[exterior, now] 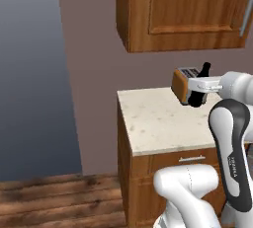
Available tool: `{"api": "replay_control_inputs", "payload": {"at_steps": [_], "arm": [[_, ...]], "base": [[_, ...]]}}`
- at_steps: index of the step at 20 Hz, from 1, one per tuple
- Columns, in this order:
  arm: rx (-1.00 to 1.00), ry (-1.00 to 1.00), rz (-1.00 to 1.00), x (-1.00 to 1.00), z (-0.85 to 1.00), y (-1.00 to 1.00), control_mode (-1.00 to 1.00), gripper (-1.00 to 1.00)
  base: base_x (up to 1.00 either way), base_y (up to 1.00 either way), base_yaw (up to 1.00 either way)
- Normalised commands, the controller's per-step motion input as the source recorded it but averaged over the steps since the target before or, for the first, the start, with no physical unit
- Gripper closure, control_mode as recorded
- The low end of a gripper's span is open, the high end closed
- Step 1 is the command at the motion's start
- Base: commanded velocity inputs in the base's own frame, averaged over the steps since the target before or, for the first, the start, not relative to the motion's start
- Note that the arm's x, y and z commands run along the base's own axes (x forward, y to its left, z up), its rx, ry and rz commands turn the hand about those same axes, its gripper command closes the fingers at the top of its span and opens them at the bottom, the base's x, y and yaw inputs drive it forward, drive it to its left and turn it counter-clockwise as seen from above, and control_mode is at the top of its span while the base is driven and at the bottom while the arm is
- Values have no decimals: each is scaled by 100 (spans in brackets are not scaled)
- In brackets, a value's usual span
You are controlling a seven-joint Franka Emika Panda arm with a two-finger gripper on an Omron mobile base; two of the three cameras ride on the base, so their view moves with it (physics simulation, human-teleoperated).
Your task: Pick the bottled drink from the counter and place it in the open cabinet.
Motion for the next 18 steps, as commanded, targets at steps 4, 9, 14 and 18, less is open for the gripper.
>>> {"api": "replay_control_inputs", "payload": {"at_steps": [4, 9, 14, 18], "arm": [[0, 0, 0, 0, 0, 0, 100, 100], [0, 0, 0, 0, 0, 0, 100, 100], [0, 0, 0, 0, 0, 0, 100, 100], [0, 0, 0, 0, 0, 0, 100, 100]], "base": [[2, -12, -83], [7, -18, -77], [17, -8, -73], [15, -9, -70]]}}
